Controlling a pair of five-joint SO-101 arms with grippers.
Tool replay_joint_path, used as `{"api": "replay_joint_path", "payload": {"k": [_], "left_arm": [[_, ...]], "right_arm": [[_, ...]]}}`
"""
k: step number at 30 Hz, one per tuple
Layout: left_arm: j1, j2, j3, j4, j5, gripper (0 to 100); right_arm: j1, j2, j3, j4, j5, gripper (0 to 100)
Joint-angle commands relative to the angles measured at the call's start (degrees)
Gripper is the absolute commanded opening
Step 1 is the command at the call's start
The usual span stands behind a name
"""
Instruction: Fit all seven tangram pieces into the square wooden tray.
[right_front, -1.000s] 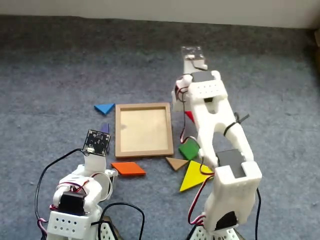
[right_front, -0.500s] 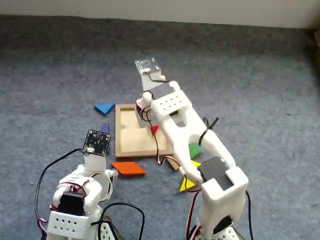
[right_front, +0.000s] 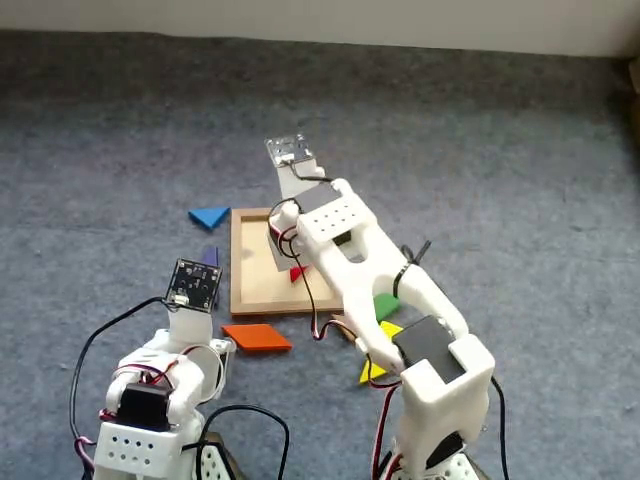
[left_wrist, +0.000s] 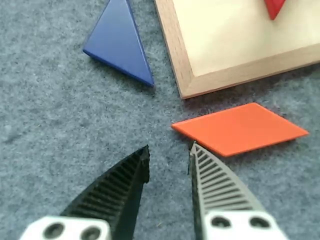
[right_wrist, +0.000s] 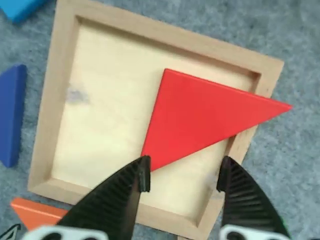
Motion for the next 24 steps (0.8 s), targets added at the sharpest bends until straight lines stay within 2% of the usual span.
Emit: {"api": "replay_joint_path", "payload": {"k": [1,8,17,24], "left_arm": [[0.92,-2.07,1.1,0.18,0.35,15],[0.92,-2.07,1.1,0.18,0.35,15],[0.92,-2.07,1.1,0.18,0.35,15],[0.92,-2.07,1.1,0.18,0.35,15]], "right_arm": [[-1.54,-3.38,-4.88,0.31,4.22,20.7],[-1.98,-3.3,-6.2,-4.44,11.69,4.6],[-2.15,5.76,-3.56,-4.26,12.4,3.8],[-2.15,6.46,-3.82,8.04,12.57,3.7]]}}
